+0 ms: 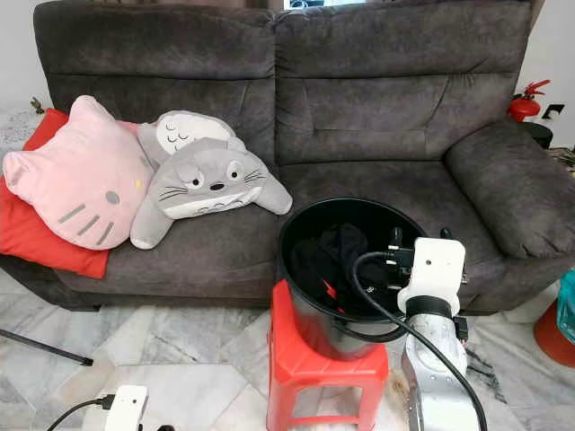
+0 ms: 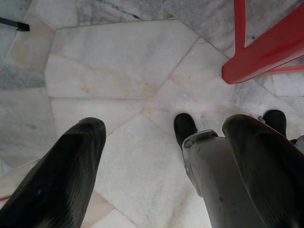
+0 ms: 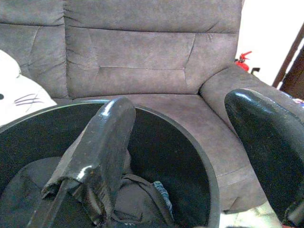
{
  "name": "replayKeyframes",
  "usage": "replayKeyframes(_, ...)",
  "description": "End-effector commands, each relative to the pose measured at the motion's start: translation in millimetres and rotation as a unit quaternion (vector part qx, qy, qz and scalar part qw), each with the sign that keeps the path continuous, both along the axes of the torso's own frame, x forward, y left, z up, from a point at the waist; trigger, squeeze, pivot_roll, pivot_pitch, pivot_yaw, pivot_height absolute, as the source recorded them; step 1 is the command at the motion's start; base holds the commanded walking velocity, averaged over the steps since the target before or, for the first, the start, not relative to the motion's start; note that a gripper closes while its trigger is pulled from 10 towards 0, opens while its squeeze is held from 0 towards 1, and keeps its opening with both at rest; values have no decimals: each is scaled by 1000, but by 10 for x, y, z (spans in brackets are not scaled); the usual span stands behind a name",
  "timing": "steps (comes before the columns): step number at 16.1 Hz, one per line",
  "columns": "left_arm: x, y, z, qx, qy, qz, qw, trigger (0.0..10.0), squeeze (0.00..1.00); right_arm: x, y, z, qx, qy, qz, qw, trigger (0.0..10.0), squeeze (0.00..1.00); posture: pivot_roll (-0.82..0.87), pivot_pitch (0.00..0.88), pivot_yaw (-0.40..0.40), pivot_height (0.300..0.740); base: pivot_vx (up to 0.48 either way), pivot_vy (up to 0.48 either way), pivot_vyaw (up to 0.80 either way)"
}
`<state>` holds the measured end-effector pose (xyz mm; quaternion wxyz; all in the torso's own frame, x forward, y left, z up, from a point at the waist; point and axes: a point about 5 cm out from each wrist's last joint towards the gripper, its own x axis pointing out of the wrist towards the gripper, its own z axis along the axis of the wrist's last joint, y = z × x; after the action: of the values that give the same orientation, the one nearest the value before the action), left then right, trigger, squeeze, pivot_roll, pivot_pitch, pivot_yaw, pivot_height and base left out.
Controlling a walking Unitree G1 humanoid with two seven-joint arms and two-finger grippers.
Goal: Hang hanger
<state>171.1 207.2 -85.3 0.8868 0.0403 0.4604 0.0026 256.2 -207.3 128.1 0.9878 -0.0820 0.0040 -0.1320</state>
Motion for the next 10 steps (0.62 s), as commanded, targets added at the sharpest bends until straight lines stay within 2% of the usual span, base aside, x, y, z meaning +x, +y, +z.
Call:
replayKeyframes(1, 9, 25, 7, 8, 2, -9, 1000, 10000, 0, 6, 30, 32, 0, -7, 3, 1000, 10000, 0, -176, 0, 19, 740, 0, 0, 0)
replayKeyframes(10, 40, 1, 19, 5, -5, -8, 1000, 10000, 0, 15, 37, 0, -9, 4, 13, 1000, 10000, 0, -177, 0, 20, 740, 254, 0, 0)
